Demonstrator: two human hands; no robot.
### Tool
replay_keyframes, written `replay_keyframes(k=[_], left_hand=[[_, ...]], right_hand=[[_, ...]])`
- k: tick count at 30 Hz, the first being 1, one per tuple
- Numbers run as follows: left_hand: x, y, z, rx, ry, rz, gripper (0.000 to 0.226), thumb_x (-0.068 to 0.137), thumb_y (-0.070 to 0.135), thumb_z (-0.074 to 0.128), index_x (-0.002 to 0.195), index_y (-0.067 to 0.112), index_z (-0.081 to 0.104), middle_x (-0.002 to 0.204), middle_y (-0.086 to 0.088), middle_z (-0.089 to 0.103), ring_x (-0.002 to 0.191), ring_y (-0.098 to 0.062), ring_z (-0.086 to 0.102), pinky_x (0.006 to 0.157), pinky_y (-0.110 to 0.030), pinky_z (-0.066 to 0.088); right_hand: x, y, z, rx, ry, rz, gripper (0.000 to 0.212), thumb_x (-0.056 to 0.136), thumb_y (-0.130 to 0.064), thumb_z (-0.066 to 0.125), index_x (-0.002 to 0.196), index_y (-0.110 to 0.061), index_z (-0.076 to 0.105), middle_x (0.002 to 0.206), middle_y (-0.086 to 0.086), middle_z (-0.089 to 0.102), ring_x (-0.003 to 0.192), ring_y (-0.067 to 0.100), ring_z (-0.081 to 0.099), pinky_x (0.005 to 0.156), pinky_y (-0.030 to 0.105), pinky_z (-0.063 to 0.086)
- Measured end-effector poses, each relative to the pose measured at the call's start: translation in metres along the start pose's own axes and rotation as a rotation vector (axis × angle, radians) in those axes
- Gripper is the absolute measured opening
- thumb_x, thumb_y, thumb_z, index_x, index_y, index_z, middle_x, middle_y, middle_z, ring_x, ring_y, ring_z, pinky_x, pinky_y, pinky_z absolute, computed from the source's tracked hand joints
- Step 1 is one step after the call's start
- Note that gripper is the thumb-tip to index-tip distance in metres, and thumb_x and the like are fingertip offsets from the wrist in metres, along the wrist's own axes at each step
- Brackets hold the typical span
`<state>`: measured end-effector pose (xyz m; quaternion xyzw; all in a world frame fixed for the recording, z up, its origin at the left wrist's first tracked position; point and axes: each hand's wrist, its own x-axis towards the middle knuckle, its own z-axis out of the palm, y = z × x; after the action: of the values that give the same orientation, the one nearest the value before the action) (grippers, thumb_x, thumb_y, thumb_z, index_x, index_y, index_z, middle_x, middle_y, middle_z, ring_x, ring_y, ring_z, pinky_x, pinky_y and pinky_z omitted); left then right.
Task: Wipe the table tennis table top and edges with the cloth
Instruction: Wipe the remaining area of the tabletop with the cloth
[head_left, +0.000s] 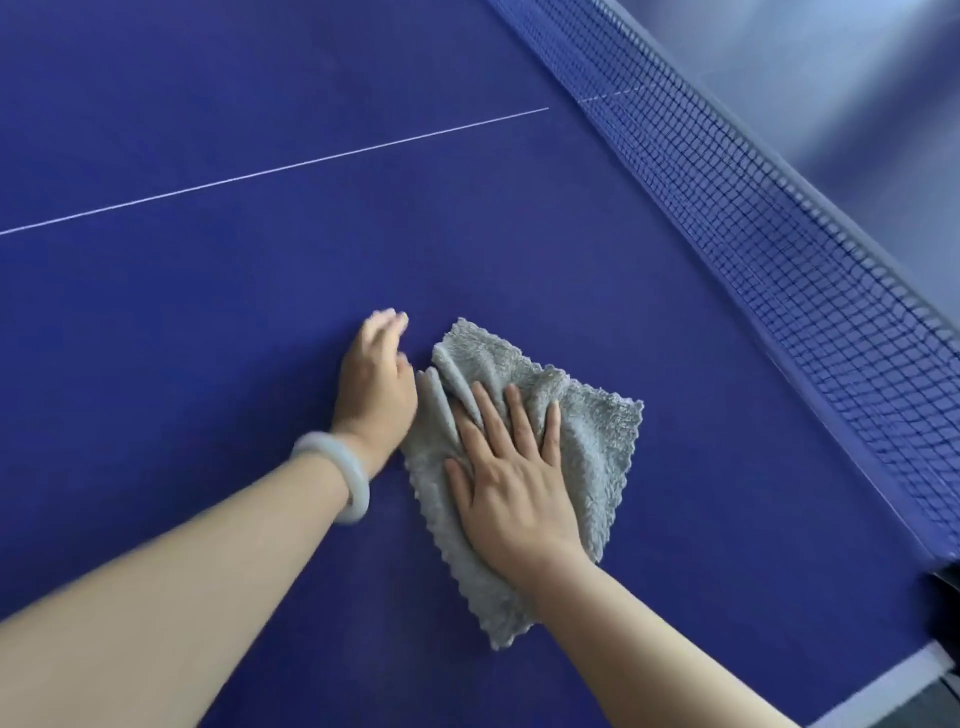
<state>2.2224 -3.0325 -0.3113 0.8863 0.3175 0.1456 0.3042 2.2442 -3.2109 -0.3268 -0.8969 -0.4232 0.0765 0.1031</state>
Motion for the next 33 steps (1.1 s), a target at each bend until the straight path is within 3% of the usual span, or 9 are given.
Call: replay_keyframes(k=[5, 9, 15, 19, 22, 24, 26, 29, 33], left_hand=[[-0.121, -0.009, -0.002, 0.276, -0.058, 0.17, 0.051, 0.091, 0.0, 0.058, 0.14, -0.008, 0.046, 0.149, -0.024, 0.043, 0.139, -0.038, 0.04, 0.116, -0.049, 0.033], [-0.137, -0.005, -0.001, 0.378, -0.069, 0.17, 0.057, 0.096, 0.023, 0.028, 0.145, -0.004, 0.042, 0.153, -0.018, 0.039, 0.143, -0.032, 0.036, 0.117, -0.046, 0.029], [-0.137, -0.009, 0.001, 0.416, -0.096, 0.175, 0.062, 0.098, 0.031, 0.023, 0.149, 0.0, 0.037, 0.157, -0.015, 0.034, 0.147, -0.028, 0.029, 0.12, -0.045, 0.024], [-0.137, -0.01, 0.004, 0.44, -0.087, 0.162, 0.063, 0.098, 0.034, 0.021, 0.149, 0.0, 0.037, 0.157, -0.015, 0.033, 0.148, -0.028, 0.027, 0.122, -0.043, 0.02], [-0.138, -0.008, 0.004, 0.449, -0.078, 0.155, 0.062, 0.098, 0.032, 0.023, 0.148, 0.0, 0.038, 0.156, -0.016, 0.034, 0.147, -0.03, 0.029, 0.121, -0.044, 0.022], [-0.138, -0.006, 0.005, 0.439, -0.076, 0.15, 0.06, 0.097, 0.03, 0.028, 0.148, 0.0, 0.039, 0.156, -0.017, 0.035, 0.146, -0.03, 0.029, 0.12, -0.045, 0.023], [-0.138, -0.008, 0.005, 0.427, -0.07, 0.144, 0.059, 0.096, 0.028, 0.031, 0.147, 0.0, 0.04, 0.155, -0.018, 0.036, 0.146, -0.032, 0.031, 0.119, -0.047, 0.025], [-0.139, -0.009, 0.005, 0.422, -0.068, 0.146, 0.059, 0.096, 0.029, 0.032, 0.146, -0.002, 0.041, 0.154, -0.019, 0.037, 0.145, -0.034, 0.032, 0.117, -0.048, 0.026], [-0.138, -0.009, 0.003, 0.425, -0.083, 0.138, 0.061, 0.096, 0.03, 0.03, 0.149, 0.0, 0.036, 0.157, -0.018, 0.032, 0.147, -0.033, 0.028, 0.12, -0.047, 0.022]], right_hand=[[-0.002, 0.001, 0.003, -0.015, -0.007, 0.008, 0.059, 0.102, -0.046, 0.021, 0.157, -0.025, 0.028, 0.167, -0.004, 0.012, 0.155, 0.025, 0.003, 0.122, 0.059, 0.001], [0.002, 0.0, 0.001, 0.008, -0.006, 0.005, 0.059, 0.103, -0.045, 0.019, 0.155, -0.022, 0.032, 0.167, -0.003, 0.013, 0.155, 0.025, 0.003, 0.123, 0.057, 0.001], [-0.03, 0.055, -0.01, 0.022, 0.004, -0.021, 0.056, 0.104, -0.044, 0.026, 0.156, -0.026, 0.03, 0.165, 0.0, 0.023, 0.155, 0.022, 0.01, 0.126, 0.045, 0.002], [-0.051, 0.136, -0.034, -0.009, 0.057, 0.473, 0.061, 0.102, -0.048, 0.018, 0.158, -0.025, 0.024, 0.167, 0.004, 0.016, 0.155, 0.023, 0.005, 0.125, 0.046, -0.002], [-0.054, 0.124, -0.033, -0.004, 0.081, 0.771, 0.063, 0.103, -0.046, 0.018, 0.16, -0.018, 0.016, 0.168, 0.006, 0.001, 0.155, 0.024, -0.006, 0.124, 0.049, -0.005], [-0.065, 0.088, -0.021, 0.018, 0.109, 0.619, 0.063, 0.103, -0.042, 0.018, 0.158, -0.011, 0.022, 0.167, 0.01, 0.007, 0.155, 0.026, -0.004, 0.124, 0.049, -0.007], [-0.092, 0.067, -0.015, 0.016, 0.059, 0.237, 0.061, 0.103, -0.043, 0.021, 0.155, -0.011, 0.032, 0.166, 0.009, 0.019, 0.155, 0.023, 0.001, 0.125, 0.045, -0.004], [-0.116, 0.118, -0.031, -0.018, -0.002, -0.017, 0.056, 0.104, -0.041, 0.031, 0.154, -0.018, 0.037, 0.164, 0.001, 0.027, 0.154, 0.021, 0.014, 0.126, 0.042, 0.0], [-0.13, 0.206, -0.057, -0.024, 0.063, 0.551, 0.058, 0.104, -0.049, 0.032, 0.158, -0.03, 0.026, 0.167, -0.007, 0.01, 0.155, 0.014, 0.0, 0.12, 0.038, -0.014]])
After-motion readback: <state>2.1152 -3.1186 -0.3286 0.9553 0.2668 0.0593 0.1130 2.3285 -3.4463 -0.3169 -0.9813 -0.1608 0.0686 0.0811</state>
